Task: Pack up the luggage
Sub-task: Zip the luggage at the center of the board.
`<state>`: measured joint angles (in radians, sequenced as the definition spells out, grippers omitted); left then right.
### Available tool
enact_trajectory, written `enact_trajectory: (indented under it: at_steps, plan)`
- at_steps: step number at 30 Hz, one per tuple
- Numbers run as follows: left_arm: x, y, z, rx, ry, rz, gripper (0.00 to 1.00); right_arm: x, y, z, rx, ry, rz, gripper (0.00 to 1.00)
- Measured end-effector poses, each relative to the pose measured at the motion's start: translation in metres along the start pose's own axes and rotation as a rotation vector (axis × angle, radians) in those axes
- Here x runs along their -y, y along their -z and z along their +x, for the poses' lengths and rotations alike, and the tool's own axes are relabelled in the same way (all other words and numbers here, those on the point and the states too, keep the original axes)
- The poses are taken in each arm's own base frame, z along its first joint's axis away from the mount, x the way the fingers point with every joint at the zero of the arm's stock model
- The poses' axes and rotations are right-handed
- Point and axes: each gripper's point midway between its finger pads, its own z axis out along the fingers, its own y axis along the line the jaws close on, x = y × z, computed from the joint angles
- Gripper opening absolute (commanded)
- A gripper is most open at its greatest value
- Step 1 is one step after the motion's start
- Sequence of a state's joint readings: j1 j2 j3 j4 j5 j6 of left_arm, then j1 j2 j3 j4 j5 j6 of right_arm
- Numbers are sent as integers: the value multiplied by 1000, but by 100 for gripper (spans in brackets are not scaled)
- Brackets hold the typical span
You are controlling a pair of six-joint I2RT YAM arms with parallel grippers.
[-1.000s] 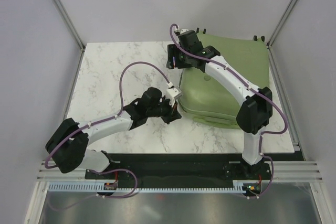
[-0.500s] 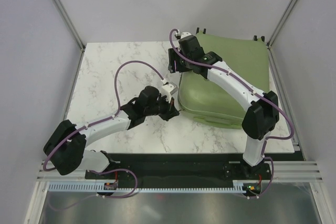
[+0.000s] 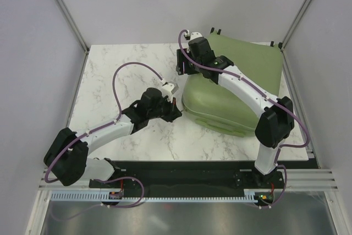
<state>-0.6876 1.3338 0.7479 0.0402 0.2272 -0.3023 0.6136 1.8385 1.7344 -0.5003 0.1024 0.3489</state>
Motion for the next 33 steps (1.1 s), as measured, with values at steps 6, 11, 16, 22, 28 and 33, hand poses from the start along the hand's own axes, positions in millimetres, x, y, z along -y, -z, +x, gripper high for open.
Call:
enact_trajectory:
  at_steps: [6,11,16,22,28,33]
  plan:
    - [1,0,0,5,0,17,2,-4,14,2,-37,44,-32,72]
    - [2,-1,1,10,9,69,2,-1,61,6,-107,119,-62,73]
    - [1,-2,1,-1,30,141,2,9,146,29,-159,226,-153,72]
    - [0,-3,2,-20,54,223,2,11,197,120,-367,323,-333,71]
    - [-1,-2,3,-27,65,255,2,25,180,210,-624,374,-340,70]
    - [-1,-2,1,-22,64,256,2,16,157,228,-573,450,-351,70]
